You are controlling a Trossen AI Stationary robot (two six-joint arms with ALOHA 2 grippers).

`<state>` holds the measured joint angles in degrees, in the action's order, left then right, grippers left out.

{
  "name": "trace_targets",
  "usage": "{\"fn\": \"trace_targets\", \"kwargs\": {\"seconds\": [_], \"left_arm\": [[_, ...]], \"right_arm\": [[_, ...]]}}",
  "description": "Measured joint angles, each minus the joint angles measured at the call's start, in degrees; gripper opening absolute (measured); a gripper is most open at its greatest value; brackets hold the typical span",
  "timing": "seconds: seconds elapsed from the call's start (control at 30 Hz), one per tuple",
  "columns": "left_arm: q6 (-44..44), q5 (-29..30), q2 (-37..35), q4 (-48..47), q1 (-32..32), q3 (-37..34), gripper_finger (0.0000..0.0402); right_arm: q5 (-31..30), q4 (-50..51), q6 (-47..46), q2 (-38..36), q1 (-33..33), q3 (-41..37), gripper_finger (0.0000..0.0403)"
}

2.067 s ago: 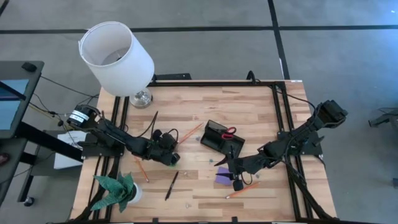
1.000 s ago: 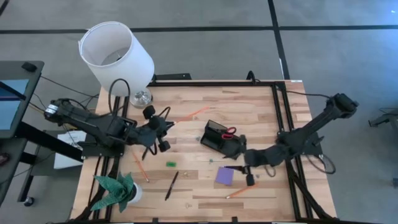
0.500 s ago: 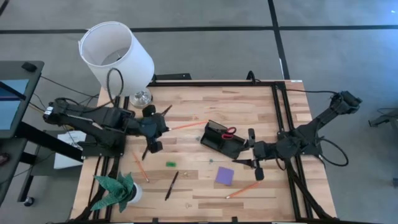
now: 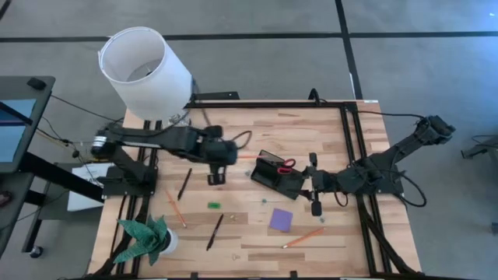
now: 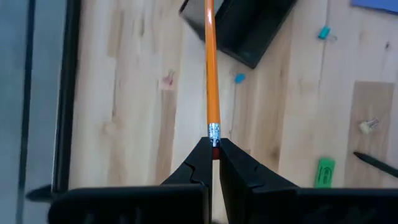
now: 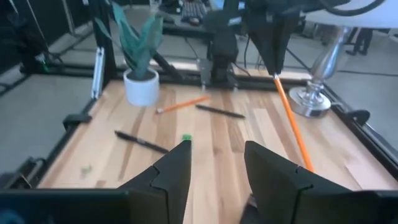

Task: Pick and place office supplies into organizer
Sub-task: Put the orange pencil into the black desk organizer

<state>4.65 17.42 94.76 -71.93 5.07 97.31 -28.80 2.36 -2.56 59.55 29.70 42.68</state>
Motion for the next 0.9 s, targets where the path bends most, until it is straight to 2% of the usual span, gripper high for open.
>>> {"fn": "trace_targets", "kwargs": {"seconds": [0.33,0.4,0.5,0.9], "left_arm": [[-1.0,-1.8,15.2,-18.1,-2.0,22.3,0.0000],[-1.0,-2.3,16.9,-18.0,-2.1,24.8,0.0000],[-3.2,-5.5,18.5,-18.4,-2.6,26.7,0.0000],[-4.1,-6.7,18.9,-18.1,-6.6,27.1,0.0000]], "right_arm": [[0.2,3.8,-1.9,0.0,-0.2,0.0,0.0137],[0.2,4.6,-2.0,0.0,-0.2,0.0,0.0137],[0.2,5.6,-2.0,0.0,-0.2,0.0,0.0137],[0.2,6.7,-2.0,0.0,-0.2,0.0,0.0134]]}}
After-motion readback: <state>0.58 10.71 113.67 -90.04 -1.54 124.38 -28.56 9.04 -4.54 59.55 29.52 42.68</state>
